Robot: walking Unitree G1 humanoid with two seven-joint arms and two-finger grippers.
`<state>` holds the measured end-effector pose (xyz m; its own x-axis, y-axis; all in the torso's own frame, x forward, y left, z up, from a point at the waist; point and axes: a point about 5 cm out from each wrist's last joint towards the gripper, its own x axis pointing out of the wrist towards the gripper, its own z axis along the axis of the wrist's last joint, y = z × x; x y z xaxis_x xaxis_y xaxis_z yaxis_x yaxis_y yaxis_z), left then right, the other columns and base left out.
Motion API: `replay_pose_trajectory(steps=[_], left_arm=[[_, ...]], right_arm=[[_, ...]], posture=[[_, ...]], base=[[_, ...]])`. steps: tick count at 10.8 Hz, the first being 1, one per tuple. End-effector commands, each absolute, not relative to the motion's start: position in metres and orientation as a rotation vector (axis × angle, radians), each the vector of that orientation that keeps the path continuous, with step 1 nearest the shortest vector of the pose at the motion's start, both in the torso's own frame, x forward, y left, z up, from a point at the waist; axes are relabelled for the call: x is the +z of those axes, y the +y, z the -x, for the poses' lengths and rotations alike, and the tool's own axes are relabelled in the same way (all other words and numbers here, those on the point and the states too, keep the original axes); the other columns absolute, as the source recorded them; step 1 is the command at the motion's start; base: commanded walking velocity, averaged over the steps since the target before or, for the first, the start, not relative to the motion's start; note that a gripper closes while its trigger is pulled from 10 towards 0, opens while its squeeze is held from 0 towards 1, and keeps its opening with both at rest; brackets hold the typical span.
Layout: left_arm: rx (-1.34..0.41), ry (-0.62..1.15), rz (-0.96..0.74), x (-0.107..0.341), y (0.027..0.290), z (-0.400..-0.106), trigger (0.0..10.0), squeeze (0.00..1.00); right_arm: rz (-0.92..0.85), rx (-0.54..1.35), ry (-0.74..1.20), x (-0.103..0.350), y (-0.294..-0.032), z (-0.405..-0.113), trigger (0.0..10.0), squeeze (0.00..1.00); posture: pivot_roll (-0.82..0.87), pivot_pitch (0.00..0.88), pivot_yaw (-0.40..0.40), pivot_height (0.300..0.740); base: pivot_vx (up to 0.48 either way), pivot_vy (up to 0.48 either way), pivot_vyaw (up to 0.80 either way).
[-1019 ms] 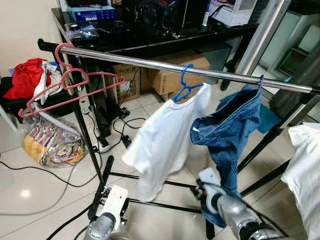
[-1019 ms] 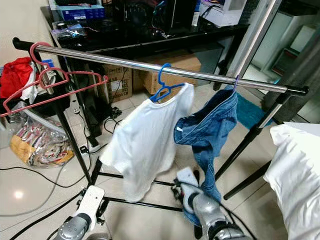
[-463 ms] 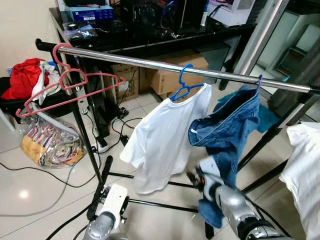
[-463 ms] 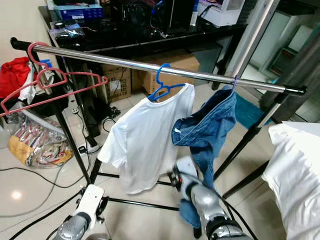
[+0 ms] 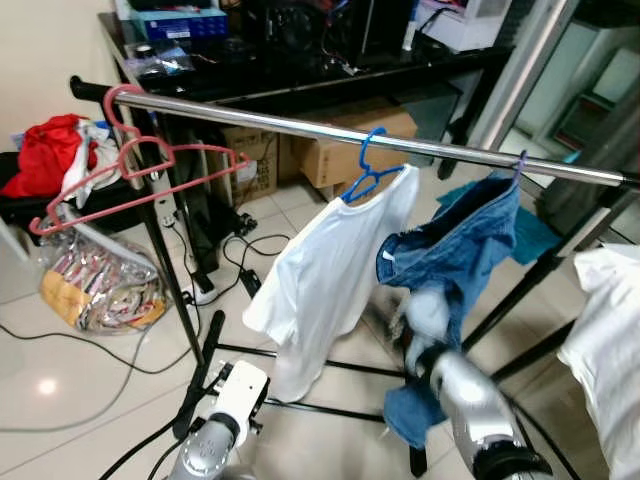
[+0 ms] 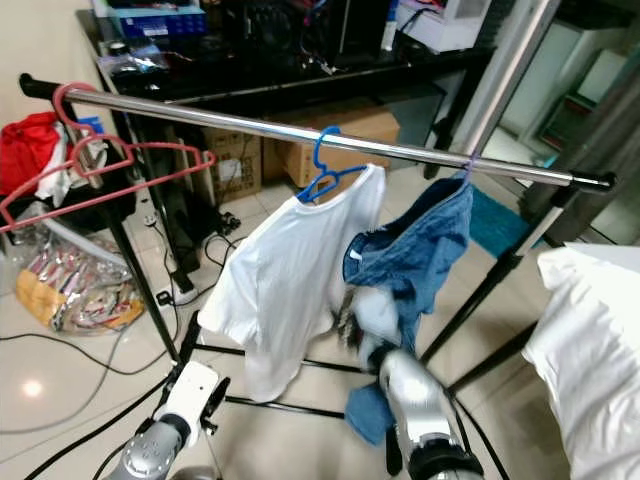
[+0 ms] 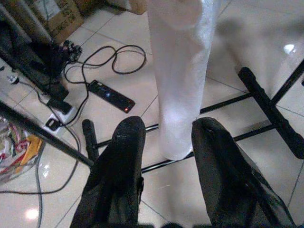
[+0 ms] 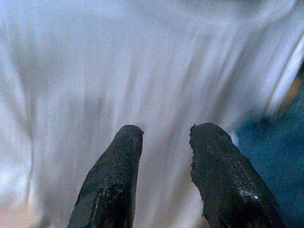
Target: Hang hanger
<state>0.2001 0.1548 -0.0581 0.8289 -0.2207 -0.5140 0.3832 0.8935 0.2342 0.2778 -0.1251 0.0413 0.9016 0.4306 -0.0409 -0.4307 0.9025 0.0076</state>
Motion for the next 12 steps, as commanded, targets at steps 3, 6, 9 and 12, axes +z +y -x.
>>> replay_pose_trajectory(steps=[3, 6, 9, 12], left_arm=[[-0.360, 0.453, -0.359, -0.054, 0.147, -0.206, 10.0, 0.00], [-0.407, 0.355, -0.415, -0.044, 0.139, -0.215, 10.0, 0.00], [-0.456, 0.294, -0.452, -0.037, 0.129, -0.222, 10.0, 0.00], [-0.467, 0.288, -0.474, -0.037, 0.131, -0.222, 10.0, 0.00]], right_arm=[[0.068, 0.344, -0.276, 0.118, -0.125, -0.303, 10.0, 0.00], [0.255, 0.141, -0.324, 0.140, -0.146, -0.307, 10.0, 0.00], [0.361, 0.060, -0.262, 0.137, -0.155, -0.303, 10.0, 0.00], [0.389, 0.053, -0.110, 0.118, -0.155, -0.301, 10.0, 0.00]], posture=[[0.19, 0.006, -0.098, 0.740], [0.19, 0.006, -0.098, 0.740], [0.19, 0.008, -0.101, 0.740], [0.18, 0.008, -0.090, 0.740]], base=[[0.000, 0.000, 0.00], [0.000, 0.000, 0.00], [0.000, 0.000, 0.00], [0.000, 0.000, 0.00]])
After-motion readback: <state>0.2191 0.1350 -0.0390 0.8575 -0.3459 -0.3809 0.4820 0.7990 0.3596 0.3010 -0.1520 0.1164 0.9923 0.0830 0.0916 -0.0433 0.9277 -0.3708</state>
